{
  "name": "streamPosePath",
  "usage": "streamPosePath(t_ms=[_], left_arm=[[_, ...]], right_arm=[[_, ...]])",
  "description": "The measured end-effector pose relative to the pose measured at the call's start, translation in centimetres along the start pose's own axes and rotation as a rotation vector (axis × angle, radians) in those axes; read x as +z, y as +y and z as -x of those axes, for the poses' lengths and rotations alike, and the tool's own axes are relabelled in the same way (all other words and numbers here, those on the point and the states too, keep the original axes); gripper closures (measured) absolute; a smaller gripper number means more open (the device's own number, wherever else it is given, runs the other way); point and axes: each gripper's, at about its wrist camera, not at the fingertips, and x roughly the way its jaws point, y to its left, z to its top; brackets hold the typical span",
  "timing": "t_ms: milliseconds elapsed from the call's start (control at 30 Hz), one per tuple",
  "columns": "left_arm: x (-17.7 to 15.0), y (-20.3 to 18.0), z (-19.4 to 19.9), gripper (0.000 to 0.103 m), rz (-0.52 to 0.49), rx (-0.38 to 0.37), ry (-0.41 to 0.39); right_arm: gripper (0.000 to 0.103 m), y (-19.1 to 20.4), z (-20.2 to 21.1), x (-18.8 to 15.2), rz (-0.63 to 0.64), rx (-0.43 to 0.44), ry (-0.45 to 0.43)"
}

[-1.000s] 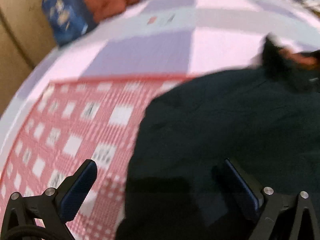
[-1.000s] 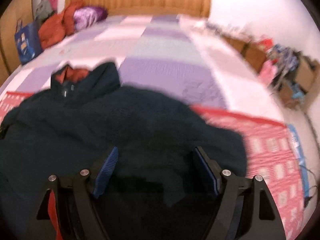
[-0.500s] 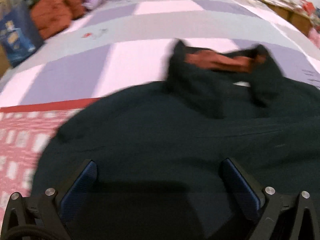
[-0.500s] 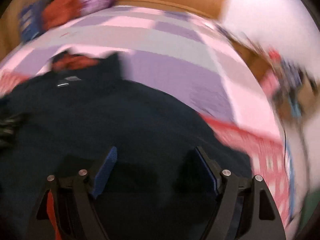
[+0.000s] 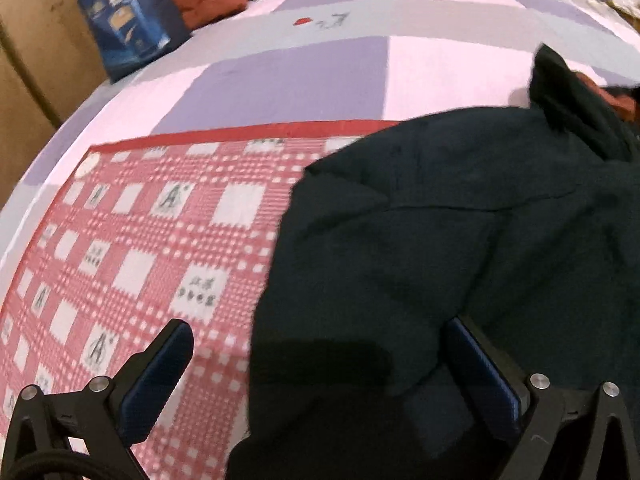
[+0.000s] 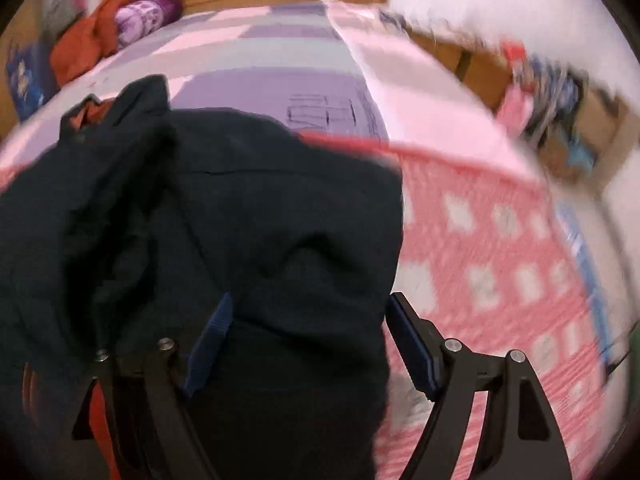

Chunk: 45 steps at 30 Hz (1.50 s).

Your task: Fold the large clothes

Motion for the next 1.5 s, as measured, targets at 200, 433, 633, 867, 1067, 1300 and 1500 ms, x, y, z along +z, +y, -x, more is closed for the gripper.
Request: streamPosePath(t_ms=[200, 433, 633, 867, 1067, 1300, 1500], left_arm=[[-2.9, -0.9, 5.6, 0.000, -0.055, -0.101, -0.098], [-7.8, -2.2, 6.2, 0.000, -0.096, -0.102, -0.040], [-11.4, 3.0, 6.0, 0.000, -0.034, -0.024, 0.055], [-19.3, 3.7, 12.1, 0.000, -0.047, -0.102, 0.073], [-25.7, 5.6, 14.6, 0.000, -0.046, -0.104, 0.094], [-28.4, 11.4, 16.2, 0.000, 0.058, 0.007, 0.132], [-31.7, 9.9, 19.2, 0.000, -0.007, -0.017, 0.134]], right_arm=[[0.023, 1.7, 5.0, -0.9, 0.042, -0.036, -0.111], [0.023, 7.5, 6.6, -4.0, 0.153, -0.019, -0.114], [0.023, 3.0, 7.6, -5.5, 0.089, -0.117, -0.066], [0.023, 7.1, 12.9, -11.6, 0.196, 0.071, -0.061], [0.023, 8.5, 13.8, -21.2, 0.280, 0.084, 0.098], [0.023, 1.3, 17.6, -24.6, 0.139, 0.046, 0.090], [0.023, 5.2, 20.7, -25.5, 0.239, 0.057, 0.022]])
